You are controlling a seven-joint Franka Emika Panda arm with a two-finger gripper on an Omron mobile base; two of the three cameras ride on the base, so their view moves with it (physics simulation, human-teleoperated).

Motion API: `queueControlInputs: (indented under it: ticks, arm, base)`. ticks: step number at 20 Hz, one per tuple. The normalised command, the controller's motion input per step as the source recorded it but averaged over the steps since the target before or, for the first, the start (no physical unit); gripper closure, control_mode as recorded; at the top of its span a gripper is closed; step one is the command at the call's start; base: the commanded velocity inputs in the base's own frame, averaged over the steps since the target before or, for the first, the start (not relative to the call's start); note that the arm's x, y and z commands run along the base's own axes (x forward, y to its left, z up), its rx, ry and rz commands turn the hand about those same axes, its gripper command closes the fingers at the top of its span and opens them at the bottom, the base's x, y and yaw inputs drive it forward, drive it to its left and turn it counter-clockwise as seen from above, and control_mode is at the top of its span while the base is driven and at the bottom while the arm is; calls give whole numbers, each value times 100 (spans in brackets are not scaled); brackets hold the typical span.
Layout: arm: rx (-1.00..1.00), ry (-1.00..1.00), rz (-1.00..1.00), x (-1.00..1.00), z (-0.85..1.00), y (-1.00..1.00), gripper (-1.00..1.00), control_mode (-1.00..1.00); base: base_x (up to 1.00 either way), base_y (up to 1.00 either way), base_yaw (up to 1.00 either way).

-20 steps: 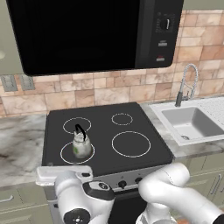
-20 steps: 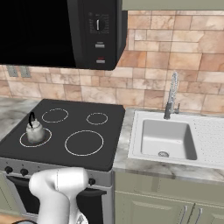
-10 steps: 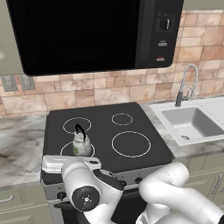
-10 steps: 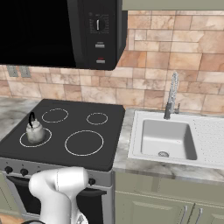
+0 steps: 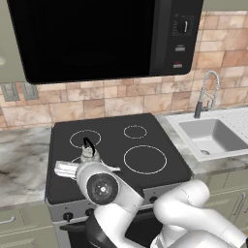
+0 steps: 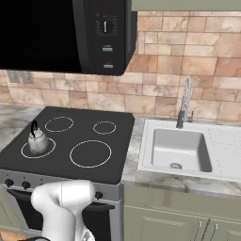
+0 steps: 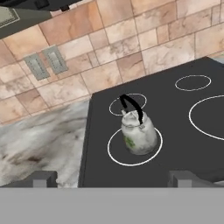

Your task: The kettle is done boiling. Turn off the stove, then wait for 300 timesteps before moving the kettle to the dining table.

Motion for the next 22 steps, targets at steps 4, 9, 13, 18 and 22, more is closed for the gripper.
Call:
queueControlInputs:
  ticks: [4,9,13,18,22]
  arm:
    - [0,16,0,0,6,-26,-100,-100]
    - [0,17,0,0,0,-27,-100,-100]
    - [-5,13,0,0,-3,-33,-100,-100]
    - [-3,10,1,2,-2,-40,-100,-100]
    - [-3,8,3,11,0,-33,-100,-100]
  base:
    - [0,0,0]
    - [0,0,0]
    - [0,0,0]
    - [0,0,0]
    - [0,0,0]
